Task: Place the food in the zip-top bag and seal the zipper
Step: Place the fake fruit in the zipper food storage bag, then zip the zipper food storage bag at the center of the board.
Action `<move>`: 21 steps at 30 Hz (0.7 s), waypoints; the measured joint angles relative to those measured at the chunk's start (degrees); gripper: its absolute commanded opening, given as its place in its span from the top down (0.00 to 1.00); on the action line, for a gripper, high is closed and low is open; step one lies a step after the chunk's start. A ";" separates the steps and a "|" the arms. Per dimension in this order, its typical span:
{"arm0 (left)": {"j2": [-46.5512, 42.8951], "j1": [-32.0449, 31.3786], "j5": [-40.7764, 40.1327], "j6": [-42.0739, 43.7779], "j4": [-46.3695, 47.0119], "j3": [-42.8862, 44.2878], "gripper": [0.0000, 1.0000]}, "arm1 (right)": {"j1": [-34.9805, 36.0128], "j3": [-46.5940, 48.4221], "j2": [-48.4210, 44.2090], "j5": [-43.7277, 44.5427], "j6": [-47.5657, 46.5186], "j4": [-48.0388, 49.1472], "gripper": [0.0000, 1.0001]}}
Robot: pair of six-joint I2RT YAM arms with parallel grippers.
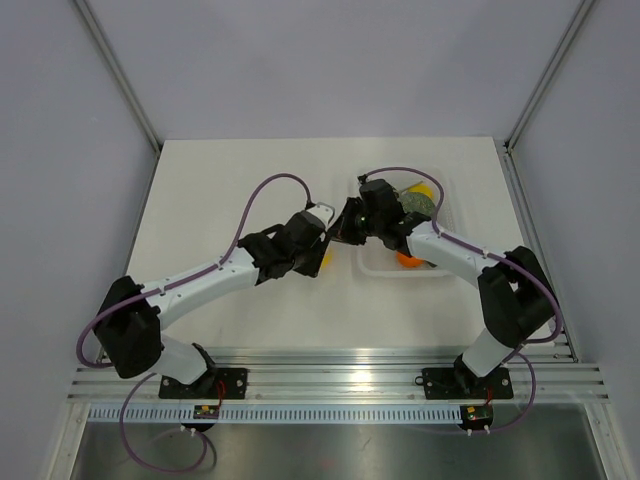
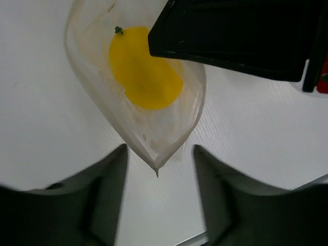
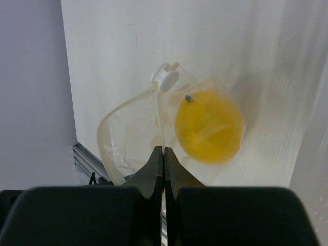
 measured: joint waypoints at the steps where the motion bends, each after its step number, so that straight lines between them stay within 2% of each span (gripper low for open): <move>1: 0.04 0.00 -0.24 0.17 0.22 0.00 0.70 | 0.00 -0.02 -0.17 0.00 0.00 -0.07 1.00; 3: -0.04 0.00 -0.59 0.42 1.05 0.00 1.00 | 0.00 -0.33 -0.81 0.00 0.04 0.00 1.00; 4: -0.11 0.00 -0.76 0.72 1.40 0.00 1.00 | 0.00 -0.50 -1.09 0.00 0.07 0.02 0.99; 7: -0.52 0.02 -0.55 2.60 1.79 0.00 1.00 | 0.00 -1.20 -1.75 -1.60 -0.15 0.87 0.81; 8: -0.85 0.20 -0.26 3.34 1.90 -0.02 1.00 | 0.00 -1.38 -1.84 -2.40 -0.50 1.31 0.65; 9: -1.51 0.48 0.57 4.24 1.97 -0.11 1.00 | 0.00 -1.42 -1.97 -3.15 -0.87 1.42 0.53; 10: -2.51 1.05 2.19 5.27 2.34 -0.37 1.00 | 0.00 -1.42 -2.25 -3.76 -1.73 1.22 0.46; 12: -5.53 3.58 6.86 7.13 3.34 -1.51 1.00 | 0.00 -1.42 -3.65 -4.39 -4.33 -0.13 0.39; 17: -14.95 16.17 22.91 10.88 3.78 -3.08 1.00 | -3.02 -1.38 -11.45 -9.42 -10.62 -3.78 0.37; 18: -16.74 18.62 26.69 12.00 3.96 -3.06 1.00 | -4.50 -1.36 -13.20 -11.37 -11.65 -3.82 0.32; 21: -18.80 21.51 34.93 14.49 3.26 -2.67 1.00 | -8.83 -1.09 -17.81 -15.17 -16.17 -4.02 0.24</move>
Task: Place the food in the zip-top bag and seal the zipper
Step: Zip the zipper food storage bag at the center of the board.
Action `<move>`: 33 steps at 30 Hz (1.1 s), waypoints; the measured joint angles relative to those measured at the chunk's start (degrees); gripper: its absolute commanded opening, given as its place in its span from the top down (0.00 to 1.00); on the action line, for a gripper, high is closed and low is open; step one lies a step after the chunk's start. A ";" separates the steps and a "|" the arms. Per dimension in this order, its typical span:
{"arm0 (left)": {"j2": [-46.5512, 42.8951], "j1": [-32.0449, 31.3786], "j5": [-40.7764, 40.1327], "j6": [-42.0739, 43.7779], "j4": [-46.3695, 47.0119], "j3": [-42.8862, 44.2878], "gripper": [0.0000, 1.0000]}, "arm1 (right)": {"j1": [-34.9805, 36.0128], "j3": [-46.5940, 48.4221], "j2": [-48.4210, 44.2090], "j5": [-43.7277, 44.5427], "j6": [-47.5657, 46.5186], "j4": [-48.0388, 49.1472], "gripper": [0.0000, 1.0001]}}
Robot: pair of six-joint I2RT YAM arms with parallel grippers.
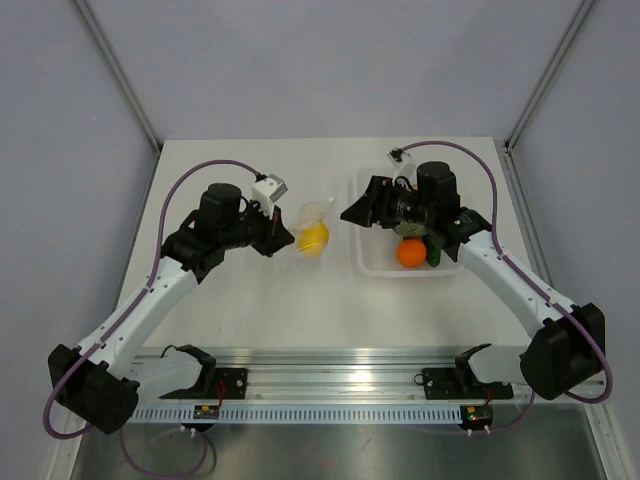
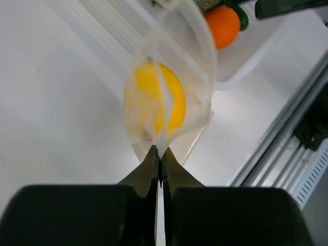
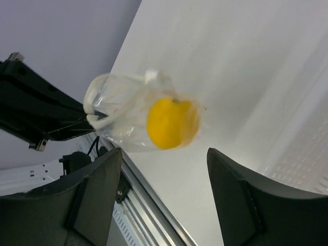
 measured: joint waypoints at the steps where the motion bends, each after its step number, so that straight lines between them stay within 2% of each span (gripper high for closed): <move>1: 0.17 0.48 2.43 0.90 -0.68 0.46 1.00 | -0.76 0.11 -1.22 -0.87 -1.99 -0.13 0.24; 6: 2.51 1.77 11.54 4.57 -4.79 2.54 1.00 | -0.83 -1.25 -6.03 -4.02 -12.33 0.24 0.30; 9: 3.34 2.32 15.37 6.01 -7.17 3.98 1.00 | -0.79 -7.96 -11.15 -5.38 -18.84 4.57 0.25; 13: 3.54 2.64 19.91 7.82 -9.68 5.92 1.00 | -0.76 -19.23 -18.73 -5.35 -27.58 10.32 0.25; 16: 3.54 2.69 23.12 9.01 -10.86 7.02 1.00 | -0.72 -21.68 -20.65 -5.68 -32.72 12.17 0.25; 25: 3.54 2.69 30.97 11.58 -13.49 9.25 1.00 | -0.85 -18.69 -14.71 -13.35 -37.81 18.47 0.21; 33: 3.19 2.69 35.10 13.77 -16.06 10.16 1.00 | -4.24 -15.58 -5.70 -26.84 -31.23 28.48 0.18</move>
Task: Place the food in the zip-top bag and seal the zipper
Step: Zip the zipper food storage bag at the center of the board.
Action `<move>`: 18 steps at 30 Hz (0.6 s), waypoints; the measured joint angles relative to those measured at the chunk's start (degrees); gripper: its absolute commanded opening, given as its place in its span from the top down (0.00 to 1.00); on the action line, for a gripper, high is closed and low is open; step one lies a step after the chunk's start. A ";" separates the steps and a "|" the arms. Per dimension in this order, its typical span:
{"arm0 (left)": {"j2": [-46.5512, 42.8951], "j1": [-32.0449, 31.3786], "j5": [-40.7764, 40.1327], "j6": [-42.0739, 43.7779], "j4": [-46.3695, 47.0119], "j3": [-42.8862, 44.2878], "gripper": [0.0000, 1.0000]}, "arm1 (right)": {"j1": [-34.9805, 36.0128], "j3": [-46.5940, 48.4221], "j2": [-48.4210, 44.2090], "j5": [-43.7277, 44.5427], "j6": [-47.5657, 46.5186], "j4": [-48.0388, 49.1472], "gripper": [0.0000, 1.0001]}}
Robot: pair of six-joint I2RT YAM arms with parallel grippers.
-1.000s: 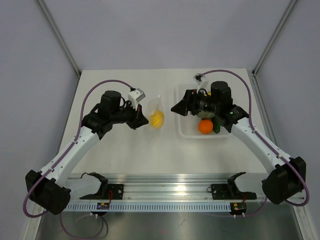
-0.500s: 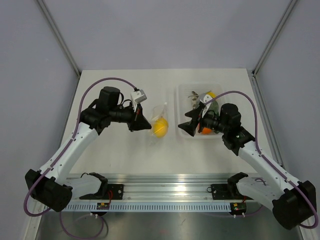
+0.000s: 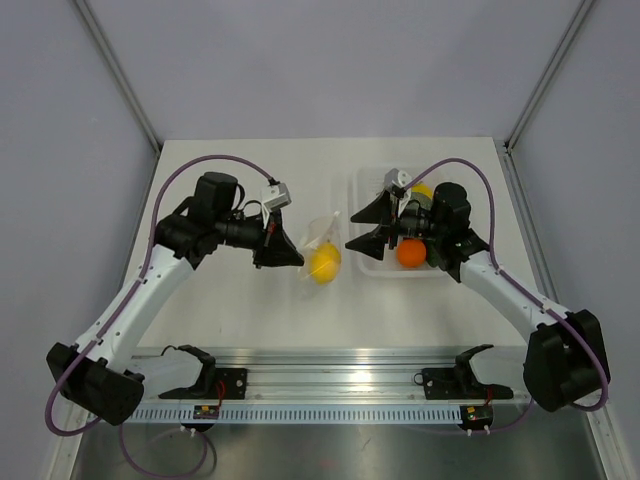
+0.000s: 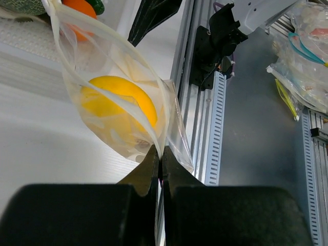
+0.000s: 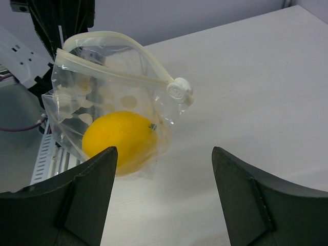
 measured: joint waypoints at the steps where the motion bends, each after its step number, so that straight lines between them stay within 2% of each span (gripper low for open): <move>1: -0.17 0.00 0.42 0.33 -0.42 0.00 1.00 | -0.11 0.02 0.61 -1.64 1.05 1.44 0.17; 10: -1.97 0.00 3.34 2.27 -2.21 0.00 1.00 | -0.13 2.40 4.63 -13.11 10.49 12.07 0.16; 18: -2.01 0.00 4.79 2.62 -2.21 0.00 1.00 | -0.13 3.41 10.43 -17.55 23.65 25.55 0.19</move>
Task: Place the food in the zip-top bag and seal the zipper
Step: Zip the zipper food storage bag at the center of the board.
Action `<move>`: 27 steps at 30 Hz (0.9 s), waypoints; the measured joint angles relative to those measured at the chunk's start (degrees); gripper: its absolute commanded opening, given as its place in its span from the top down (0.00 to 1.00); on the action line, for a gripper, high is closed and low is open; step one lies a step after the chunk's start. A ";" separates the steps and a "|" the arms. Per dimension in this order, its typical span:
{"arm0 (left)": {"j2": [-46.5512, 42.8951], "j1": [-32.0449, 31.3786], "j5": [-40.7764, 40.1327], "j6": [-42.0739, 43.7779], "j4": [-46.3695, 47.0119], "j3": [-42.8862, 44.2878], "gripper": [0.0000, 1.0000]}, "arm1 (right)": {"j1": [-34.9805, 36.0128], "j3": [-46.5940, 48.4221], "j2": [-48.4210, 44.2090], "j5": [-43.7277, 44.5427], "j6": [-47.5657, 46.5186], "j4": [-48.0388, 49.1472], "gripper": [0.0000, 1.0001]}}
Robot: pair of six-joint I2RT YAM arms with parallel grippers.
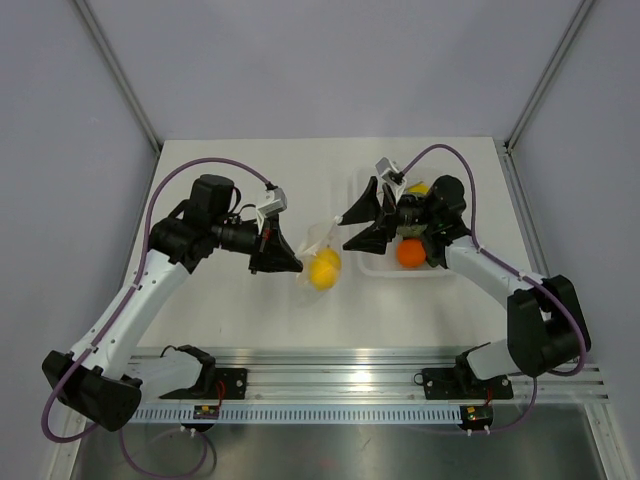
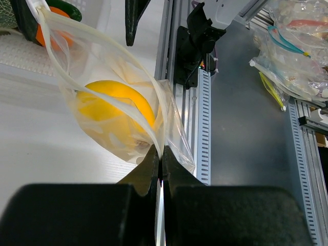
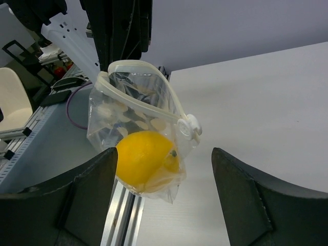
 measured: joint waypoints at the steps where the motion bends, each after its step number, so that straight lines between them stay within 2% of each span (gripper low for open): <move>1: 0.00 0.00 0.07 0.02 0.00 0.00 1.00 | 0.00 0.00 0.81 -0.35 2.01 2.47 0.20; 4: -0.04 0.00 0.15 0.04 0.00 0.00 1.00 | 0.00 0.00 3.93 -1.03 11.04 13.14 0.25; 8: -0.07 0.00 0.20 0.04 0.00 0.00 1.00 | 0.00 0.46 9.07 -2.01 24.35 23.82 0.41; 11: -0.31 0.00 0.17 0.02 0.00 0.00 1.00 | 0.00 1.49 12.55 -2.03 30.47 26.10 0.42; 14: -0.72 0.00 0.17 0.02 0.00 0.00 1.00 | 0.00 1.51 13.00 -2.03 32.94 27.15 0.44; 18: -0.83 0.00 0.20 0.02 0.02 0.00 1.00 | 0.00 1.70 13.00 -2.03 34.71 28.76 0.54; 24: -0.83 0.00 0.35 -0.15 0.07 -0.04 1.00 | 0.00 1.86 13.00 -2.01 35.91 29.57 0.55; 27: -0.81 0.00 0.35 -0.22 0.13 -0.04 1.00 | 0.07 2.23 13.00 -2.05 36.39 29.55 0.59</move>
